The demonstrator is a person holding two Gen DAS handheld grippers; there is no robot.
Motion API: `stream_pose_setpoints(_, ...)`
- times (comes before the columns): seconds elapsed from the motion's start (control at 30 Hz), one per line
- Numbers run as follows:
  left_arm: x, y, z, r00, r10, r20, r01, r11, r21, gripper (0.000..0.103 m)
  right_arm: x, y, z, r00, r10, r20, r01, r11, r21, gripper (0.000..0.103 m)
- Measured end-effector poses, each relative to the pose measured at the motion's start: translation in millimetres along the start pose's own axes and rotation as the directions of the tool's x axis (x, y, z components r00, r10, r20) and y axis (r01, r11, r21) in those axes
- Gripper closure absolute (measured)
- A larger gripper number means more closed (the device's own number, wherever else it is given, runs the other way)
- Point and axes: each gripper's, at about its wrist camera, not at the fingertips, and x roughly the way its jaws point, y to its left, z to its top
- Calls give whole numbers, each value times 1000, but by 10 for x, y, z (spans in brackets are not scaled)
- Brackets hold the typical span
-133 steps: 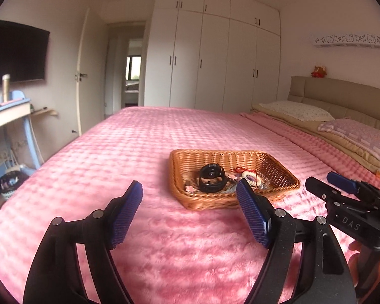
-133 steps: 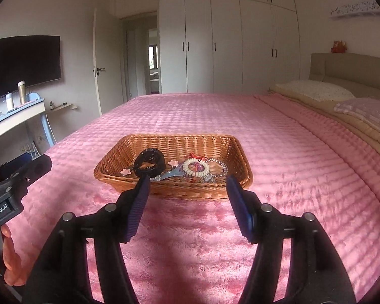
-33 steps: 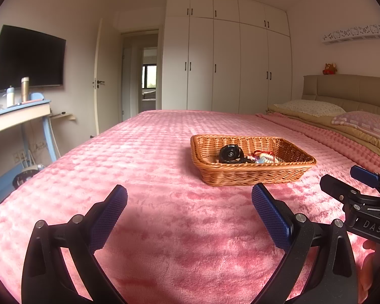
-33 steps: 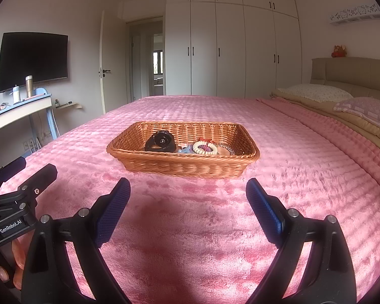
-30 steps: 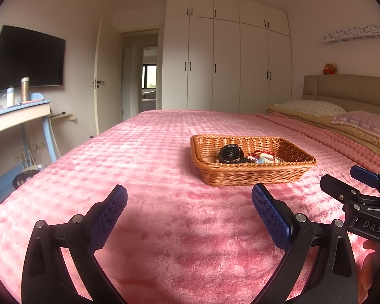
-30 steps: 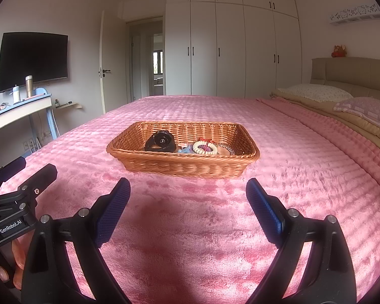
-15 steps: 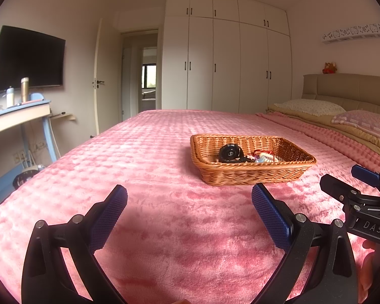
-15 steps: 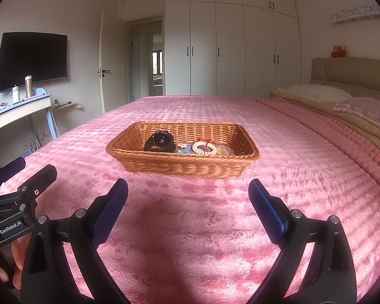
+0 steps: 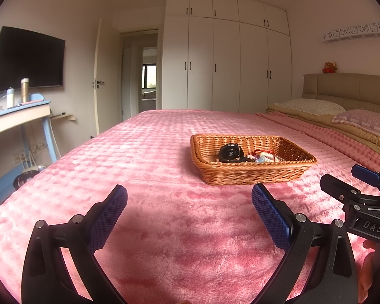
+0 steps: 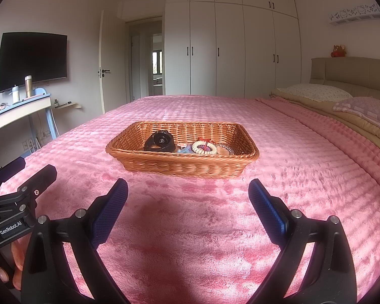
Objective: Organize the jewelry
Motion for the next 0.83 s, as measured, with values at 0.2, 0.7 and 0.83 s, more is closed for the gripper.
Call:
stream_pose_setpoints(0.2, -6, -2, -14, 1000, 6, -2, -6, 1000, 4, 8, 1, -1, 1, 1000, 1, -1, -1, 1000, 0, 11)
stream_pose_setpoints(0.7, -23, 60, 25, 999, 46, 1, -46, 999, -11, 7, 4, -6, 2, 1000, 1, -1, -1, 1000, 0, 11)
stream_pose_setpoints(0.83, 1, 112, 36, 999, 32, -12, -33, 999, -35, 7, 4, -7, 3, 1000, 1, -1, -1, 1000, 0, 11)
